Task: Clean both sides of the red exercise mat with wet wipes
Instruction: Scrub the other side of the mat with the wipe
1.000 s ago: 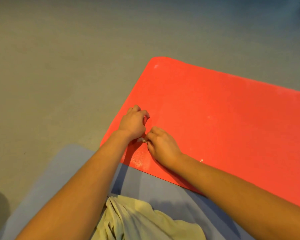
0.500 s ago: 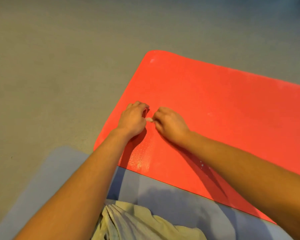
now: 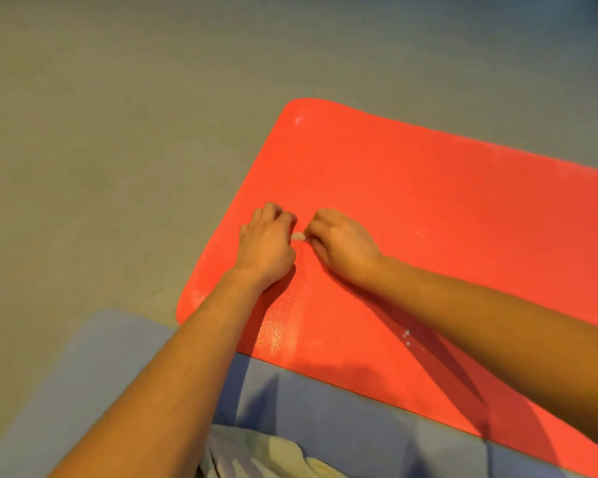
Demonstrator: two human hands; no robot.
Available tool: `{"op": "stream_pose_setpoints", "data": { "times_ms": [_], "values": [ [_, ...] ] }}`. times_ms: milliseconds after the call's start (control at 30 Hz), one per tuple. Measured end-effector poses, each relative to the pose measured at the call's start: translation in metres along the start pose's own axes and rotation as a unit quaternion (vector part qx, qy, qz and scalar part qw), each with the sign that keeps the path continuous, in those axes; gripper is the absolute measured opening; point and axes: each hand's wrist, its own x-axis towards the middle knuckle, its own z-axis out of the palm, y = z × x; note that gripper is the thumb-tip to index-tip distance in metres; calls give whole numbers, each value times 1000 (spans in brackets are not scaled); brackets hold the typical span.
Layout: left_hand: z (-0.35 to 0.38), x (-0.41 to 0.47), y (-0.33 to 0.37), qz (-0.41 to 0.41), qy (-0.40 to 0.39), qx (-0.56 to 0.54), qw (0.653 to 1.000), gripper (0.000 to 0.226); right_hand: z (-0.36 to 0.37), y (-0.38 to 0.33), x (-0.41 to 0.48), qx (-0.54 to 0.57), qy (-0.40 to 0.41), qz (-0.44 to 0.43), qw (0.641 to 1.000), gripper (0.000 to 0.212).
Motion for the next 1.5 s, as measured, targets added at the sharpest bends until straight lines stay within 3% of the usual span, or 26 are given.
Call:
{"op": "stream_pose_setpoints", "data": {
  "times_ms": [167, 233, 400, 533, 800, 1067, 1133, 1333, 1400, 1500],
  "values": [
    [2, 1, -1, 12, -10, -9, 1000, 57, -7, 56, 67, -32, 19, 170, 985, 12],
    [2, 3, -3, 14, -5, -9, 1000, 52, -4, 50, 70, -25, 27, 192, 981, 13],
    [6, 6, -4, 11, 4, 14, 1000, 50, -2, 10, 19, 10, 21, 68, 997, 11],
    [11, 6, -3, 16, 10, 35, 999, 54, -5, 27, 26, -1, -1, 7, 1000, 20],
    [12, 7, -6, 13, -3, 51, 999, 56, -7, 106, 113, -40, 21, 173, 984, 17],
    [10, 8, 8, -7, 4, 59, 998, 57, -7, 85, 66, -23, -15, 11, 1000, 16],
    [10, 10, 9, -2, 4, 63, 998, 55, -9, 99, 82, -44, -11, 23, 999, 17],
    [6, 47, 10, 43, -22, 31, 998, 26, -14, 155, 149, -81, -2, 180, 980, 21],
    [4, 62, 18, 46, -32, 55, 997, 30, -13, 155, 155, -82, 2, 197, 977, 22],
    [4, 86, 28, 48, -16, 97, 994, 55, -15, 138, 138, -75, 15, 168, 983, 18]
  ]
}}
